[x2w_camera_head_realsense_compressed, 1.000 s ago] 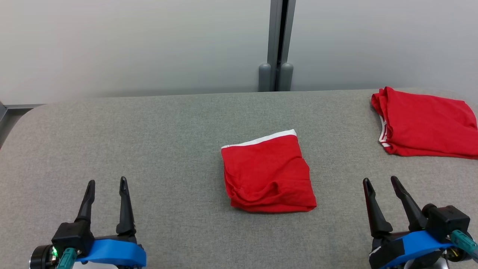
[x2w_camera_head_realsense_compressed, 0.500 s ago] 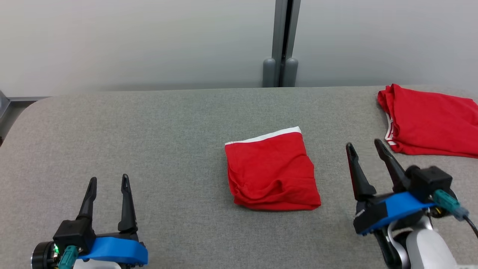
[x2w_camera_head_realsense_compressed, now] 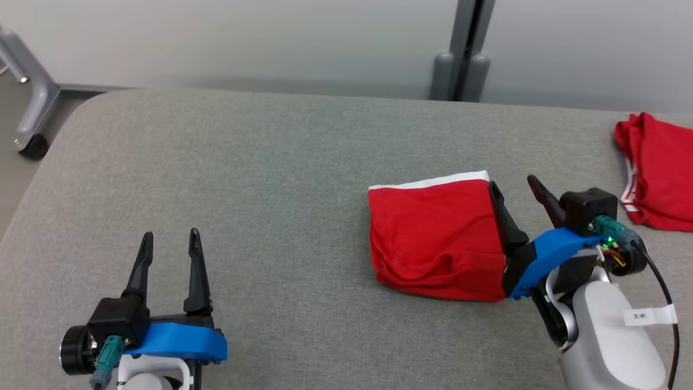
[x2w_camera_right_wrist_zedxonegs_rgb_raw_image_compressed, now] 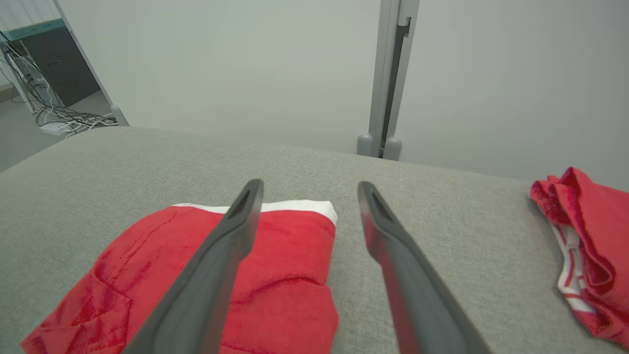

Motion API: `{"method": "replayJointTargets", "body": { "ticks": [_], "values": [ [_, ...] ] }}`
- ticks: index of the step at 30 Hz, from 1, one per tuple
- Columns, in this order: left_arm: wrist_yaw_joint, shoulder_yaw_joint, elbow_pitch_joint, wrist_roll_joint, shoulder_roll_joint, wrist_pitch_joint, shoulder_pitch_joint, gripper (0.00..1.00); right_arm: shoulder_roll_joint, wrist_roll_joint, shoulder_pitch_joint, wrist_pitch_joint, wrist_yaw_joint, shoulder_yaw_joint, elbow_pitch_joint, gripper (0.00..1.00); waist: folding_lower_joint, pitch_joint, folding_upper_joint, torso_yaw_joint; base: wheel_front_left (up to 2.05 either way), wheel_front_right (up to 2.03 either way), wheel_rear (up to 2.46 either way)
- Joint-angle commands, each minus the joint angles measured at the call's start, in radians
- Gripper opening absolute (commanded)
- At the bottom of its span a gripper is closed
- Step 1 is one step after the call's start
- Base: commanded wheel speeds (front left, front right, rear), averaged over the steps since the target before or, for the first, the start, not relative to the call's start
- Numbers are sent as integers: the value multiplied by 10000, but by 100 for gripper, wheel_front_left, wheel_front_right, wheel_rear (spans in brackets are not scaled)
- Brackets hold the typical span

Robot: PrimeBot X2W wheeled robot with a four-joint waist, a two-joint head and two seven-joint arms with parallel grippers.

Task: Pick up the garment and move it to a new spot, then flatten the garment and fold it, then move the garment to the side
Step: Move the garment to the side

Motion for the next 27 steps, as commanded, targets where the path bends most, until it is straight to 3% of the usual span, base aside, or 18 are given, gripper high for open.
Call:
{"method": "replayJointTargets", "body": {
  "ticks": [1, 9, 18, 19, 20, 21, 27],
  "values": [
    [-8, -3, 69, -24, -1, -59, -174, 100, -48, -77, -102, -68, 5, -75, 221, 100, -1, 248, 0, 268, 0, 0, 0],
    [30, -148, 308, -79, -81, -224, -487, 100, -99, -331, -193, -383, 5, -566, 2200, 100, -1, 761, 0, 653, 0, 0, 0],
    [55, -219, 549, -106, -78, -334, -719, 100, -4, -204, -259, -867, 5, -133, 4125, 100, -1, 795, 0, 678, 0, 0, 0],
    [58, -224, 563, -108, -69, -342, -721, 100, 15, -51, -281, -954, 7, -37, 4260, 95, -1, 775, 0, 658, 0, 0, 0],
    [69, -218, 576, -112, -53, -350, -714, 100, 21, 117, -351, -1066, 7, 48, 4355, 40, -1, 752, 0, 623, 0, 0, 0],
    [72, -209, 577, -118, -33, -359, -692, 100, 21, 282, -433, -1143, 7, 184, 4428, 0, -1, 734, 0, 574, 0, 0, 0],
    [53, -244, 549, -155, 20, -382, -715, 100, -48, 709, -907, -1802, 2, 650, 4478, 0, -1, 851, 0, 100, 0, 0, 0]
  ]
}}
